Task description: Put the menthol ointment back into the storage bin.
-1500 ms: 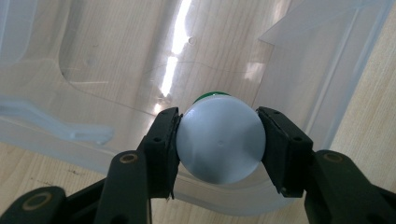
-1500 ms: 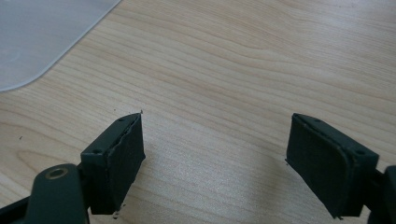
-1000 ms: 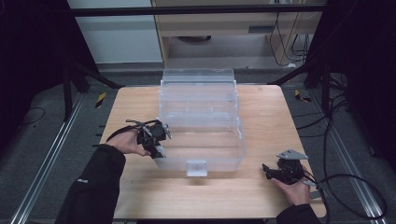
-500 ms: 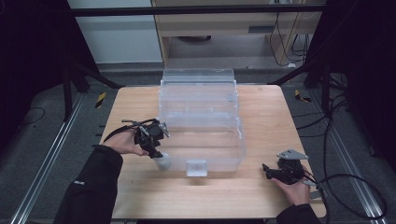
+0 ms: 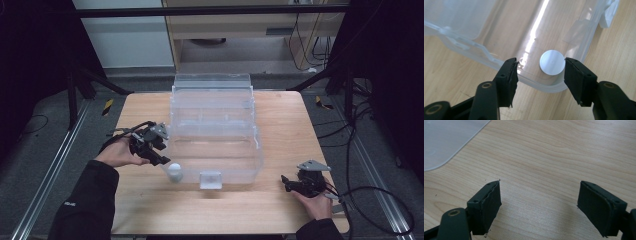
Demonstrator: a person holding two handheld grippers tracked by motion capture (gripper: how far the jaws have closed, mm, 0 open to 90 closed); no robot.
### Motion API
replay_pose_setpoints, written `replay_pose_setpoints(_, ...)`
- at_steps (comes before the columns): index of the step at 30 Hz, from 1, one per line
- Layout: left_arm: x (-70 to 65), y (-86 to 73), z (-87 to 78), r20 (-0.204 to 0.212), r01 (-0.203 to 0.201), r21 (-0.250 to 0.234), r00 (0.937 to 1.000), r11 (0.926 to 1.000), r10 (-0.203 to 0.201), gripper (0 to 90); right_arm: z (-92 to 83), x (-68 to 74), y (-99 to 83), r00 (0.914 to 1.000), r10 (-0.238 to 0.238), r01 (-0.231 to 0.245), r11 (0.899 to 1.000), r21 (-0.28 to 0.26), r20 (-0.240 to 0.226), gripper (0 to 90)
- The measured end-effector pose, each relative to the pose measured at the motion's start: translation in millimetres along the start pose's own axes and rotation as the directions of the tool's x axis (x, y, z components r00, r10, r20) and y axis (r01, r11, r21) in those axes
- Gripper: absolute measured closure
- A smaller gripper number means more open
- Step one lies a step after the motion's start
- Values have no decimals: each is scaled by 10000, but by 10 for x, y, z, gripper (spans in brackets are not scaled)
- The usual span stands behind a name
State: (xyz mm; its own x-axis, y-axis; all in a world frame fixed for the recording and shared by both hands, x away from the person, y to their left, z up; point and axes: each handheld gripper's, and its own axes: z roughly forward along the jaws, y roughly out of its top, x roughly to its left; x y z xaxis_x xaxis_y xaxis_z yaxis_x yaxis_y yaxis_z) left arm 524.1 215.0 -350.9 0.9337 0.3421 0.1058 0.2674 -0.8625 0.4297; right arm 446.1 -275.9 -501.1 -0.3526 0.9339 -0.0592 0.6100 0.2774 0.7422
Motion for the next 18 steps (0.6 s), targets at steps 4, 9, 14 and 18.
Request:
replay_pose_setpoints(4,-15,-111,-133,-393,427,-790,9982,9960,-459,430,-2,-2,0,10000,-6,6,10000,-26,7,195)
replay_pose_setpoints(9,-61,-256,-244,-786,918,-1561,9914,9835,-1050,413,-14,-7,3,10000,44,-44,10000,-53,-1,206)
replay_pose_setpoints(14,-135,-444,-334,-1396,1738,-2710,9661,9468,-2173,410,-16,-8,2,10000,41,-41,10000,-73,0,210)
replay_pose_setpoints(18,-166,-555,-359,-1619,2178,-3194,9464,9223,-2795,411,-14,-3,2,10000,64,-64,10000,-45,-36,211)
